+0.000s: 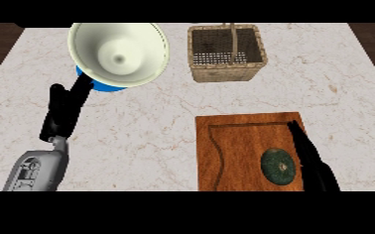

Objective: Pick the squash from the cutting board and place it in the basket

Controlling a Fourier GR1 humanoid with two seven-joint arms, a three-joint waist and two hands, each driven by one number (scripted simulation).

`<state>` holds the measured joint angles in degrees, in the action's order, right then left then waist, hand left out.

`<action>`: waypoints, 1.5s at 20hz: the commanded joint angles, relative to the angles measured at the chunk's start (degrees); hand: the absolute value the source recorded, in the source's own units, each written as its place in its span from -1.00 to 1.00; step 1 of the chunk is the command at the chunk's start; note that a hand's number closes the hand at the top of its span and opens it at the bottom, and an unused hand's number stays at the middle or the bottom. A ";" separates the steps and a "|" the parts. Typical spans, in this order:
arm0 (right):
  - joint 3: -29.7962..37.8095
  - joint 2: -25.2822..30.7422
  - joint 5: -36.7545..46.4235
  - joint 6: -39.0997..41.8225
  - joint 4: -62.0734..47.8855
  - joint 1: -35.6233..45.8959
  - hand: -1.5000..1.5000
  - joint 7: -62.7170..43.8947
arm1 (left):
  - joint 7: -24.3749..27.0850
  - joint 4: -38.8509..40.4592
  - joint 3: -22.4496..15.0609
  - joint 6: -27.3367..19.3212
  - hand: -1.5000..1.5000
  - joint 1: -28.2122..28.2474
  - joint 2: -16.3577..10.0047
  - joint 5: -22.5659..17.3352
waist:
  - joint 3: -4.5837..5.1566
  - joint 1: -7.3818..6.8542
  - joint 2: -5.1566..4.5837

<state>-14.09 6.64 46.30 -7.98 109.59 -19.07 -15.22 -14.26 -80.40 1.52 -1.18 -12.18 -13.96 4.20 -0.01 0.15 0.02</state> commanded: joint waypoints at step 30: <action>-13.58 -6.60 20.11 20.58 -16.61 41.69 1.00 -30.42 | 0.55 0.22 -4.15 3.70 0.00 -4.78 4.46 2.86 | 0.17 -10.39 -2.03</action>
<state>-26.96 0.68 71.37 11.66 95.39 13.54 -38.39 -13.91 -80.52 -1.32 2.56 -16.25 -10.77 6.66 0.59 -8.86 -1.79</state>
